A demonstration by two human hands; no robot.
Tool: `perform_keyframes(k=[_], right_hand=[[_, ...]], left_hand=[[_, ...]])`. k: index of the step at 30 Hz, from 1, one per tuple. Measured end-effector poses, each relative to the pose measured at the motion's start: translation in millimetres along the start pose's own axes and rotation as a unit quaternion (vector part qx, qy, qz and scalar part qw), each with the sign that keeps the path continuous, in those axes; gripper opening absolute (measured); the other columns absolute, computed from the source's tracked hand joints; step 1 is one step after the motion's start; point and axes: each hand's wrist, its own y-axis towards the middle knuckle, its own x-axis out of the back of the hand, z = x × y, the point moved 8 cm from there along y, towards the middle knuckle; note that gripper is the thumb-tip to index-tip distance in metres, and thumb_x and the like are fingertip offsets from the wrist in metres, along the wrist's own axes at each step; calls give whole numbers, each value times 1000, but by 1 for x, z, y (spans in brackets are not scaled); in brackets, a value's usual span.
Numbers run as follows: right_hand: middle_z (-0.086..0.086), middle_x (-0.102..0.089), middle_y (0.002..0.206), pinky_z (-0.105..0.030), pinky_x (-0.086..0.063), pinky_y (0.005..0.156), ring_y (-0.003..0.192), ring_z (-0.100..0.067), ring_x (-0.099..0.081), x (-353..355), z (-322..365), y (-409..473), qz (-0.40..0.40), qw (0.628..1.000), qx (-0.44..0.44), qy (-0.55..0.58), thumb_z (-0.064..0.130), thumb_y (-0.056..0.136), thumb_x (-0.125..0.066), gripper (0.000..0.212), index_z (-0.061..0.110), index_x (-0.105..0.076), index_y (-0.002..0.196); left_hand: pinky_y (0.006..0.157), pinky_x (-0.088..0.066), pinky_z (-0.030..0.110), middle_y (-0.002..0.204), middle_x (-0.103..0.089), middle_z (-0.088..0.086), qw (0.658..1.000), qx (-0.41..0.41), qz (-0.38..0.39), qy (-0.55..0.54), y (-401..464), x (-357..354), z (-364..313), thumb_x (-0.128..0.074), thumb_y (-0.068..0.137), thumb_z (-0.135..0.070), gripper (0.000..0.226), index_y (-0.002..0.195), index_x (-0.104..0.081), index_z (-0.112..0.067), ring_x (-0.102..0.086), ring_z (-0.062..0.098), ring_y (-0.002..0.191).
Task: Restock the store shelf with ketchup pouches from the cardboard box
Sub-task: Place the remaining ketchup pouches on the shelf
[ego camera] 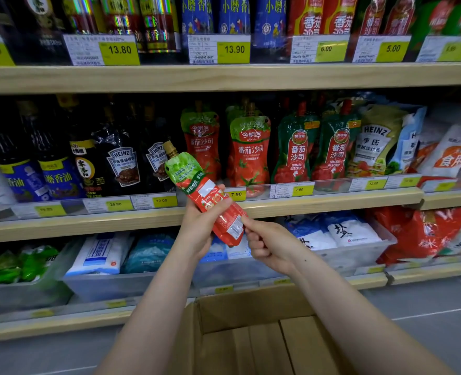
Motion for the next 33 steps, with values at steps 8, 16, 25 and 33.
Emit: perform_keyframes(k=[8,16,25,33], right_hand=[[8,-30,39,-12,-12,29,28,-2,-23,-3,5,4,54,987,-5,153,15,92,-47,32,14,-39,61],[3,-41,54,-17,-16,39,45,-7,-29,-4,3,-1,26,991,32,-130,41,88,-56,32,15,-51,69],[6,-39,46,-12,-14,35,38,-2,-27,-7,-4,4,80,997,13,13,25,93,-49,21,14,-49,76],[5,-38,55,-12,-20,34,40,-2,-28,-3,-11,8,39,998,-6,-42,26,91,-54,22,12,-53,75]], left_hand=[[75,-56,36,95,-67,11,997,66,7,26,0,7,5,-67,77,4,30,102,-57,-8,-66,27,90],[75,-55,39,90,-67,8,998,46,-11,37,0,19,5,-68,74,7,30,96,-58,-11,-66,25,86],[75,-56,38,100,-67,12,996,52,18,72,-1,17,4,-69,75,4,43,115,-54,-4,-66,28,93],[67,-56,29,94,-67,8,993,44,37,105,-4,24,5,-67,74,9,35,98,-57,-14,-67,21,87]])
